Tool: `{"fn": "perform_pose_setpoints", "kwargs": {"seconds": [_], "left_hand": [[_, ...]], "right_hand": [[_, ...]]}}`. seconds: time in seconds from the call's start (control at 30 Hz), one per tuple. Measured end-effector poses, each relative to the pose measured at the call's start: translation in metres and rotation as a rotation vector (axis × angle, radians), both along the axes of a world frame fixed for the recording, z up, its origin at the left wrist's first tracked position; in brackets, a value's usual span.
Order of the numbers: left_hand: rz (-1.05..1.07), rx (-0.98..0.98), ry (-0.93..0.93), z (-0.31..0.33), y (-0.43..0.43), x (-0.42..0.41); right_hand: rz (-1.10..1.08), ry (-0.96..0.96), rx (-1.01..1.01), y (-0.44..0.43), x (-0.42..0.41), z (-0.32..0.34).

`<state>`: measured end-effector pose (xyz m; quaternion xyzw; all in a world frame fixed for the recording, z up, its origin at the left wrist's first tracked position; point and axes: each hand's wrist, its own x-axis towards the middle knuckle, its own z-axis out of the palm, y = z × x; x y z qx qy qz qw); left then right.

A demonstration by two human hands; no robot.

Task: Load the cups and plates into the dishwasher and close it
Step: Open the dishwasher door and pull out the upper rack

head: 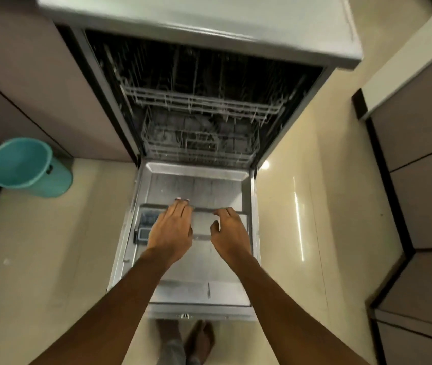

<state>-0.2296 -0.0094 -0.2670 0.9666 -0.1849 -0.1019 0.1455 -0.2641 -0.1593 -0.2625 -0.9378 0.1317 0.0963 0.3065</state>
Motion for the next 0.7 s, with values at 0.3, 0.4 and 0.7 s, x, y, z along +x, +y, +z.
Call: {"fn": "perform_pose_setpoints", "kwargs": {"seconds": [0.3, 0.4, 0.7], "left_hand": [[-0.057, 0.049, -0.179, 0.065, -0.018, 0.128], [-0.028, 0.044, -0.173, 0.065, -0.022, 0.178], [-0.098, 0.097, -0.197, 0.039, -0.023, 0.284]], "right_hand": [[0.029, -0.241, -0.172, -0.018, 0.135, 0.068], [0.027, -0.236, -0.226, -0.028, 0.189, 0.072], [0.133, -0.113, -0.391, -0.046, 0.280, 0.034]]}}
